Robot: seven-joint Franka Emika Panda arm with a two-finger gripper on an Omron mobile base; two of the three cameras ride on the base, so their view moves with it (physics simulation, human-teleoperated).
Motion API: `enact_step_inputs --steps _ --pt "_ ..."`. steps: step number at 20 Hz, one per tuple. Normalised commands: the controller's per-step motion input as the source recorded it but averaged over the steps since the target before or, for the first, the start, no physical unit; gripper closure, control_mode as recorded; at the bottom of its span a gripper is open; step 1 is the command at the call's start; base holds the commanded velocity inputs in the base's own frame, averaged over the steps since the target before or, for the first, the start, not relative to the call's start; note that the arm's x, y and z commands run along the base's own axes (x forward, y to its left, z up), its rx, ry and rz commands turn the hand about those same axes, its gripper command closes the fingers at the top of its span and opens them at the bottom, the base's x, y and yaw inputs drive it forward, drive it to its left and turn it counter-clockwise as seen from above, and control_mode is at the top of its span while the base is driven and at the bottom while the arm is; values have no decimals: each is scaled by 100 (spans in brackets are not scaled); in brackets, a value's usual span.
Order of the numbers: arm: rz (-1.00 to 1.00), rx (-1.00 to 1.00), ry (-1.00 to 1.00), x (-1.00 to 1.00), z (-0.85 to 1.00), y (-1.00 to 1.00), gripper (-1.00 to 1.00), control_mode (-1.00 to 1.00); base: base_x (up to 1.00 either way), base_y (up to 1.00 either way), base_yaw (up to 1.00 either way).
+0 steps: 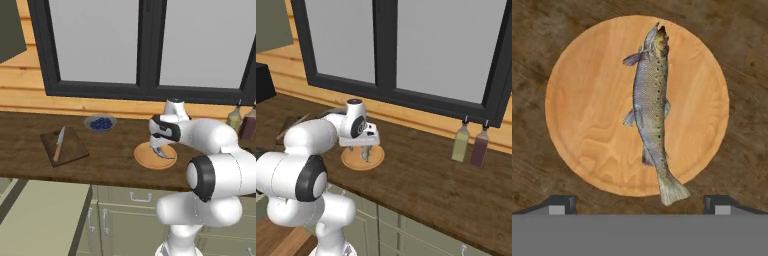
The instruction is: Pick up the knife from the drawer and place it on the cutting board. Then place the meat from the plate to the cutting board.
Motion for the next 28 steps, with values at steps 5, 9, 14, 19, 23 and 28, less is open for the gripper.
enact_step_inputs --steps 5,9,14,19,23,28 --pt "0 0 12 34 -6 6 -100 -100 0 0 0" --pt "0 0 3 0 -45 0 -100 -100 0 0 0" --pt "0 0 4 8 -29 1 -100 -100 0 0 0" --pt "0 0 2 25 -9 0 -100 -100 0 0 0" --pt "0 0 3 39 -2 0 -100 -100 0 0 0" --pt "0 0 0 29 -15 2 -100 -100 0 0 0"
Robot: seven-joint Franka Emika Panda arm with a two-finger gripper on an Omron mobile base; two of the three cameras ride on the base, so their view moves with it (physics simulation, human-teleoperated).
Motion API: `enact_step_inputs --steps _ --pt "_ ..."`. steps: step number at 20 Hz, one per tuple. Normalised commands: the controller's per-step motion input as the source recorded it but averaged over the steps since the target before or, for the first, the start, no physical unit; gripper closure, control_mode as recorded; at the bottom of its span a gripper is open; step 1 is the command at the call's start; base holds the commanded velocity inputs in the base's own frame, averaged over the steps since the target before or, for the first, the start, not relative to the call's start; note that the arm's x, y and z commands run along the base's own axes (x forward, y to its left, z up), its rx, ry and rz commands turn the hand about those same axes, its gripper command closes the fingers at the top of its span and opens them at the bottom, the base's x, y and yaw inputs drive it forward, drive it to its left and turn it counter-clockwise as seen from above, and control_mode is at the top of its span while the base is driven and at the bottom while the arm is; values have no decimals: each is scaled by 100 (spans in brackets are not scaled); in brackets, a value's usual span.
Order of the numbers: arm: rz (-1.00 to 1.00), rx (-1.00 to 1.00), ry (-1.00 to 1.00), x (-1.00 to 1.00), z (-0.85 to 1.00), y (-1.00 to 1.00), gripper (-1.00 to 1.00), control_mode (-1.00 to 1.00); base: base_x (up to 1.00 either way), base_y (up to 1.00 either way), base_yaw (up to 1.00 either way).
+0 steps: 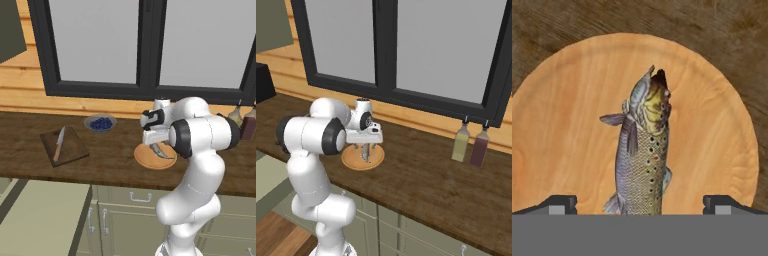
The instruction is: Pick up the knife from the drawer and place it on the cutting board. Then place the meat from the plate to the cutting board.
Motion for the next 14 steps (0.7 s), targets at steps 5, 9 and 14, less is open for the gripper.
enact_step_inputs --steps 5,9,14 --pt "0 0 0 8 -31 4 -100 -100 0 0 0" --pt "0 0 0 1 -26 2 -100 -100 0 0 0" --pt "0 0 0 0 -22 1 -100 -100 0 0 0"
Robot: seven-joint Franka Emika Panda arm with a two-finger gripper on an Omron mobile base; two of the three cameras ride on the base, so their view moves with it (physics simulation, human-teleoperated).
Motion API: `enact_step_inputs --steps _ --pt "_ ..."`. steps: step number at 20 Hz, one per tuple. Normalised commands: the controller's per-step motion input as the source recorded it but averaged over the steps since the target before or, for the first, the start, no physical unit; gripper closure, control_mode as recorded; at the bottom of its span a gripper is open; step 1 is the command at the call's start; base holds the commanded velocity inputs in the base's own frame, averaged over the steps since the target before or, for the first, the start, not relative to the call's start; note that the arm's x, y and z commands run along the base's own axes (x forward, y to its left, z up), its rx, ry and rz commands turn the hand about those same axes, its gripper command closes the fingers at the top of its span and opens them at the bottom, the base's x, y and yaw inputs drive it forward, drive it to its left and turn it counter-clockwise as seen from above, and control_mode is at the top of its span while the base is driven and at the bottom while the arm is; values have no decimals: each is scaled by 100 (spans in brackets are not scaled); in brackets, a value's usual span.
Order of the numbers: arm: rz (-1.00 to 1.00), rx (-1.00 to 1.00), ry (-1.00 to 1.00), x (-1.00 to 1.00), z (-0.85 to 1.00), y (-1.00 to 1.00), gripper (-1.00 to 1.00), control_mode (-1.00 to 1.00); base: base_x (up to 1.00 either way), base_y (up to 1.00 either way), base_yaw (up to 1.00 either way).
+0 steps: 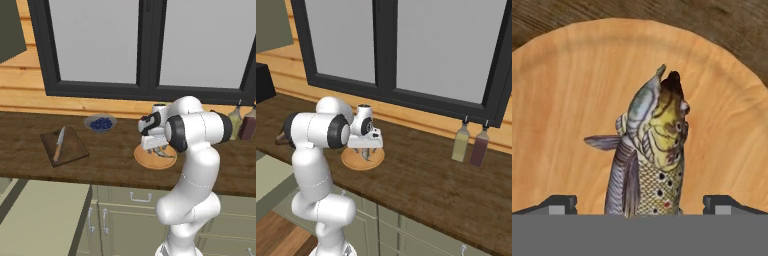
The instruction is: Pick up the knife from the drawer and place it on the cutting board. Then place the meat from the plate to the cutting board.
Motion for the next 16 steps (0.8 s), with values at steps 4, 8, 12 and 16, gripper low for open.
enact_step_inputs --steps 4,8,12,16 --pt "0 0 0 0 -11 0 -100 -100 0 0 0" --pt "0 0 0 0 0 0 100 -100 0 0 0" --pt "0 0 0 0 0 0 100 -100 0 0 0" --pt "0 0 0 -3 7 0 100 -100 0 0 0"
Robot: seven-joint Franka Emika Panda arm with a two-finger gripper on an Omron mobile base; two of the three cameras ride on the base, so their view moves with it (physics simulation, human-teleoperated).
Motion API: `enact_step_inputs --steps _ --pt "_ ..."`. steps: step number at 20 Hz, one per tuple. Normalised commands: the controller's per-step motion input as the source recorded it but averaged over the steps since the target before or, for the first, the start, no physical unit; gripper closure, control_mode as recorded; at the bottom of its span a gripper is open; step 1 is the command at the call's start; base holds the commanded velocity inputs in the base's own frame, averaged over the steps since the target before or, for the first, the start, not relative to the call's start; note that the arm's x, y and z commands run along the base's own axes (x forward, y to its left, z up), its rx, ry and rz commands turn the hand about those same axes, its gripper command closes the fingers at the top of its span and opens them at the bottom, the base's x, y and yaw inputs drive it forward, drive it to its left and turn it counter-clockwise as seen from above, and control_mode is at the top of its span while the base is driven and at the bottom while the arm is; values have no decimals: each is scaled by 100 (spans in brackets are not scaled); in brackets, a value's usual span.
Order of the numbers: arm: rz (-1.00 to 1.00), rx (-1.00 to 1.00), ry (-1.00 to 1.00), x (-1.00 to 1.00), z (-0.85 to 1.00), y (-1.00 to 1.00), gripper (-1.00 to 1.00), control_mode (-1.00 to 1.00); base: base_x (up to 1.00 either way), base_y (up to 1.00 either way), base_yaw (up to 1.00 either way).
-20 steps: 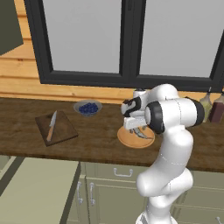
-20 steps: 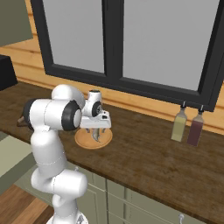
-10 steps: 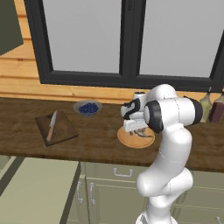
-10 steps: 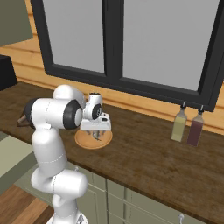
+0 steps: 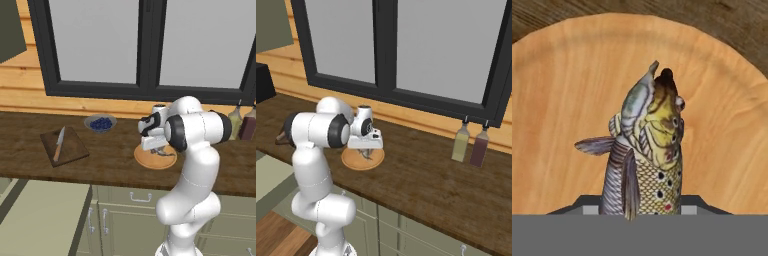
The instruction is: Pick up the knife from the drawer and place it on the cutting board. Then place the meat from the plate to the cutting board.
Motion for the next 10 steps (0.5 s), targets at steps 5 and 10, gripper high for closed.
enact_step_inputs --steps 5,10 --pt "6 0 -5 -33 64 21 100 -100 0 0 0" --pt "7 0 -5 -39 70 42 100 -100 0 0 0"
